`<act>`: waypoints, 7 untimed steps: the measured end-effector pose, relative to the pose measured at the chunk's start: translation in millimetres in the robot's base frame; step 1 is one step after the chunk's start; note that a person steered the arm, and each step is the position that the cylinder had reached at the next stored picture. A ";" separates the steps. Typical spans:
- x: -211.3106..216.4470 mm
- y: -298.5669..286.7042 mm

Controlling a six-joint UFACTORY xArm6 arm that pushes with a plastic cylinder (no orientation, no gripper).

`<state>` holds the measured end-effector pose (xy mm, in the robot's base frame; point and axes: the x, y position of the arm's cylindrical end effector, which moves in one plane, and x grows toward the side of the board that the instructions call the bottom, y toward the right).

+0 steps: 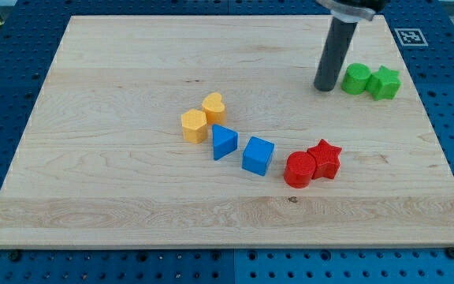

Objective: Nudge the red star slightly down

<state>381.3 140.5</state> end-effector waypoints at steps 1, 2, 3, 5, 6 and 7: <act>51.5 3.1; 92.7 11.9; 93.9 11.9; 153.3 19.4; 184.1 28.9; 183.8 41.9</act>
